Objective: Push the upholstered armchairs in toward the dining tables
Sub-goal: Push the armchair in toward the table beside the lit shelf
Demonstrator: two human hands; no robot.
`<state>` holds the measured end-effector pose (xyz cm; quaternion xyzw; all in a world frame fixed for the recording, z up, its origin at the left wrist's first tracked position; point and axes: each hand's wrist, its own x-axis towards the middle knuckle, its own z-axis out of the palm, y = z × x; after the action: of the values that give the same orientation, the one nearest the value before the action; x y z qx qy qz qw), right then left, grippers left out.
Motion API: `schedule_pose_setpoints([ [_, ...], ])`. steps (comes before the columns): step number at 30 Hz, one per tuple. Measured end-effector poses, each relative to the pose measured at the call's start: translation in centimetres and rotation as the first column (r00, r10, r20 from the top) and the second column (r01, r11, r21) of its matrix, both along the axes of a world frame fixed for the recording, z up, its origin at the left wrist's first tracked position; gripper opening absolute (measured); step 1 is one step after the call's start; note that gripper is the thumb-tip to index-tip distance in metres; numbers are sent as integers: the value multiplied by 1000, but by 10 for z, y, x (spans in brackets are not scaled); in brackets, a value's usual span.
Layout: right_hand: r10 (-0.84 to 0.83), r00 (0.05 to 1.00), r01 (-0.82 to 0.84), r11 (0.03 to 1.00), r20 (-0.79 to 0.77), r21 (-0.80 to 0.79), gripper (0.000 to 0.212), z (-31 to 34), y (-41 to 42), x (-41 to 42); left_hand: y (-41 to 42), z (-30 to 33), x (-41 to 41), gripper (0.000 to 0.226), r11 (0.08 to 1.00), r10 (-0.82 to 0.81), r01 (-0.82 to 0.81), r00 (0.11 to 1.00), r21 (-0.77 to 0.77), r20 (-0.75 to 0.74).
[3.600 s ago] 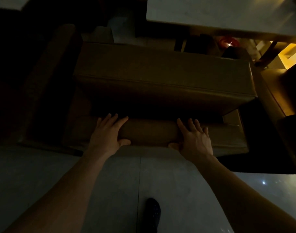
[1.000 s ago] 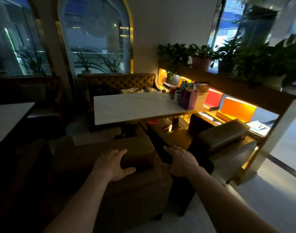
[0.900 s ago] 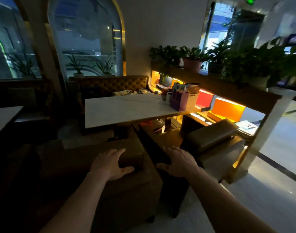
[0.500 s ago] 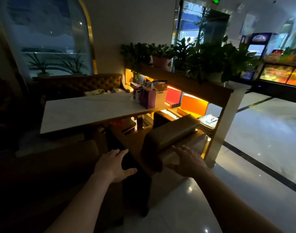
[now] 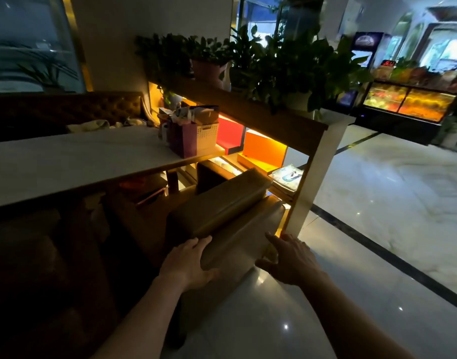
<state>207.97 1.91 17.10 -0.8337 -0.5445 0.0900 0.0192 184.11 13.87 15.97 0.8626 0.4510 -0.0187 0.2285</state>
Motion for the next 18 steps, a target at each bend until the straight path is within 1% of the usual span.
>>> schedule_pose_setpoints([
  [3,-9,1000,9,998,14,-59,96,-6,28,46,31,-15,52,100,998,-35,34,999,-55,-4],
  [10,4,1000,-5,997,-24,-72,94,-21,102,119,84,-34,143,97,995,-50,52,999,-84,19],
  [15,63,998,-65,992,-22,-108,93,-49,148,170,115,-70,190,98,993,5,-5,1000,-116,1],
  [18,102,993,-111,982,-63,-151,94,-75,180,207,127,-97,216,96,987,71,-73,997,-140,-25],
])
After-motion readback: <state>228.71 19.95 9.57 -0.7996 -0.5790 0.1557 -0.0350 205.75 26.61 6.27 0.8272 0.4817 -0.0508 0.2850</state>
